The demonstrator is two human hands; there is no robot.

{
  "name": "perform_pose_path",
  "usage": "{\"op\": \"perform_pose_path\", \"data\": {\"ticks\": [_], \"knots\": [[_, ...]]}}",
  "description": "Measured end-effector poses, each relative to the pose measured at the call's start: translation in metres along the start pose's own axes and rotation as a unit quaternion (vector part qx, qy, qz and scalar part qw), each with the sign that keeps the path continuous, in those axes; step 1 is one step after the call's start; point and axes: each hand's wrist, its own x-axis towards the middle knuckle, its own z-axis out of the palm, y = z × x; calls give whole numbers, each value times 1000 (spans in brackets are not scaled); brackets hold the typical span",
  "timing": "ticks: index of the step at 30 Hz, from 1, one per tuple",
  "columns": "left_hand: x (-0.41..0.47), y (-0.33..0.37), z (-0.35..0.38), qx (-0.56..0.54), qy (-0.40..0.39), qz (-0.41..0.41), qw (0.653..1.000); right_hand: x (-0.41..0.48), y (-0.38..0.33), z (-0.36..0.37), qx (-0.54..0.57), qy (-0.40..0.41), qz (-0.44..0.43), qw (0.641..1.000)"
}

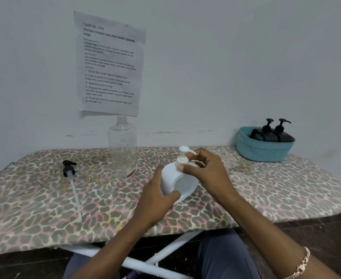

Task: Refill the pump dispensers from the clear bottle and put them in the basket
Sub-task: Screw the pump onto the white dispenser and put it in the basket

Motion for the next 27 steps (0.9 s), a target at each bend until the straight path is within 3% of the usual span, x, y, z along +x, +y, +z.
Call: {"op": "perform_pose_path", "data": {"ticks": [2,7,17,27], "knots": [[0,0,0,-4,-2,-1,1000,0,-1,2,-22,0,-5,1000],[1,-2,1,0,-3,-2,1000,5,-7,-4,-5,-98,9,995],[1,-1,0,15,1,8,1000,0,-6,9,-16,15,-15,1000],[1,-1,0,-6,-1,0,1000,7,-12,-5,-29,-89,16,995]]}}
